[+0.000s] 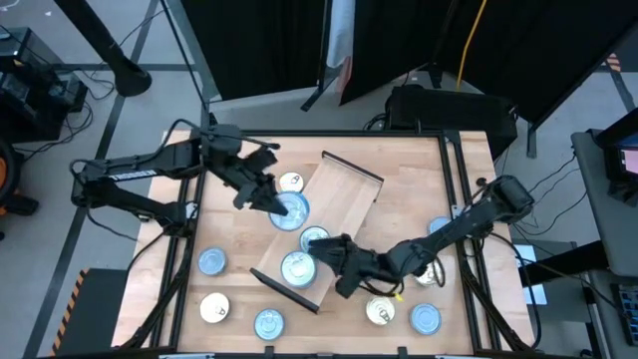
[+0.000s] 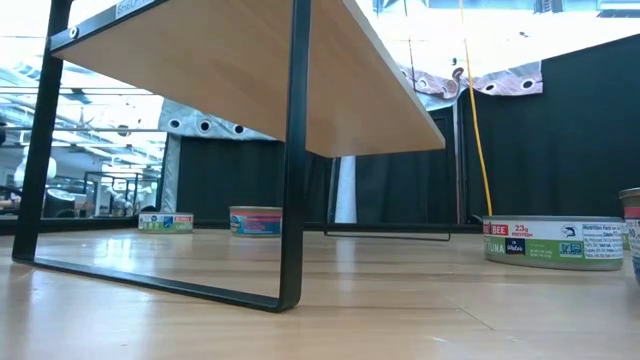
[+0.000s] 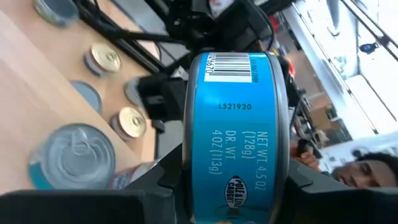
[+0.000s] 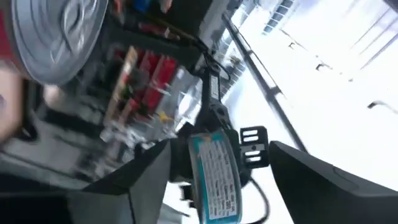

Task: Stack canned seafood by type on shelf
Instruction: Stack the light blue tuna can on top of the other light blue tuna can

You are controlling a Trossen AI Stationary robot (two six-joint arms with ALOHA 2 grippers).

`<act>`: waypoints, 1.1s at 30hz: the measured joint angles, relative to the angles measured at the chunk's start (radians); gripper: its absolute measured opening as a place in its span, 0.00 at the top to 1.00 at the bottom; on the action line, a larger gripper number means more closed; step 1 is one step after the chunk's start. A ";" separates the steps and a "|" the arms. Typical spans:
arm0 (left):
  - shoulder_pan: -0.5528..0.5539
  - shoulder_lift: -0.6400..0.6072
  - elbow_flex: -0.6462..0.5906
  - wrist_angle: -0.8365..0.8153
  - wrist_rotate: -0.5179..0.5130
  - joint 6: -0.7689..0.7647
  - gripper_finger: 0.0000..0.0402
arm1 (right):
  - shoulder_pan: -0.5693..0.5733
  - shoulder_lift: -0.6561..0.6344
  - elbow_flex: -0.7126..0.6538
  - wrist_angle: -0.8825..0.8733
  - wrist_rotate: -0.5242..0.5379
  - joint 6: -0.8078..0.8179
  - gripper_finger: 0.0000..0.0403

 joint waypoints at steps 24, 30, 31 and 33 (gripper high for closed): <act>-0.027 0.082 -0.001 -0.007 0.046 0.036 0.62 | -0.097 0.051 0.041 0.036 0.041 -0.112 0.47; -0.026 0.082 -0.001 -0.009 0.044 0.044 0.61 | -0.099 0.051 0.041 0.009 0.048 -0.085 0.66; -0.026 0.082 -0.001 -0.009 0.044 0.044 0.61 | -0.098 0.051 0.041 0.005 0.047 -0.080 0.68; -0.026 0.081 -0.001 -0.009 0.043 0.046 0.61 | -0.098 0.051 0.042 0.000 0.048 -0.070 0.71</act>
